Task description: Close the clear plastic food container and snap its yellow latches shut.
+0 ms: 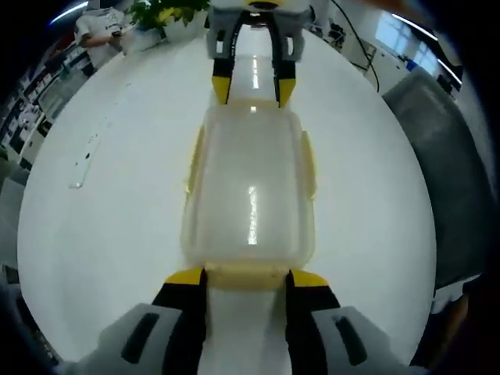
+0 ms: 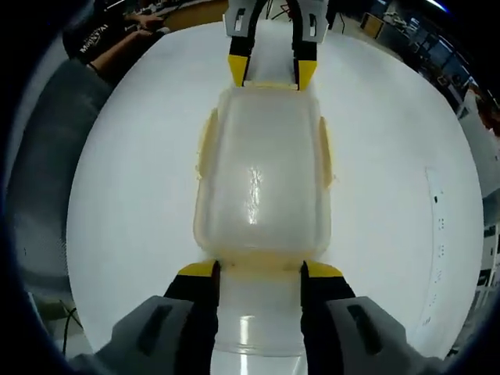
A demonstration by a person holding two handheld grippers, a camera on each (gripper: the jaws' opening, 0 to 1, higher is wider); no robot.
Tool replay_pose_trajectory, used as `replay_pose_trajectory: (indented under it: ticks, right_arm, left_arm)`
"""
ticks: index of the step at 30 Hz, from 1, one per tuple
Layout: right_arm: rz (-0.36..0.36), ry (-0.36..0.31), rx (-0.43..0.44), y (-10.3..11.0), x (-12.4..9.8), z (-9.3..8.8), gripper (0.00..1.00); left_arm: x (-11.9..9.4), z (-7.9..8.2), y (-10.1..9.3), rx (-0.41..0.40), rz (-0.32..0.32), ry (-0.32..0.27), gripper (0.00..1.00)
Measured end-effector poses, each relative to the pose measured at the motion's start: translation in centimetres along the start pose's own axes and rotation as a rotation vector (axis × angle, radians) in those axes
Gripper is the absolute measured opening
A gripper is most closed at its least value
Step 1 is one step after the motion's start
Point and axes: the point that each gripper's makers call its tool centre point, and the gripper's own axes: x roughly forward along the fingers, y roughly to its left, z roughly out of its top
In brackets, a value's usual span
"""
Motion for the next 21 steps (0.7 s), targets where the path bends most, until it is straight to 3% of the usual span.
replay_pose_trajectory:
  ticks: [1,5,14,21]
  right_arm:
    - [-0.017,0.011,0.051,0.1,0.1,0.1,0.40]
    - [-0.016,0.059,0.015,0.9,0.3,0.1,0.38]
    - [-0.002,0.059,-0.006,3.2,0.2,1.2,0.37]
    - [-0.044,0.036,-0.012,3.6,-2.3,2.5,0.37]
  left_arm:
    - [0.0,0.0,-0.1,-0.004,0.002,0.004,0.35]
    - [0.0,-0.1,-1.2,-0.019,0.007,0.023,0.34]
    - [-1.1,-1.2,-3.6,-0.021,-0.017,0.044,0.34]
    - [-4.0,-0.8,-3.9,-0.026,0.024,0.024,0.34]
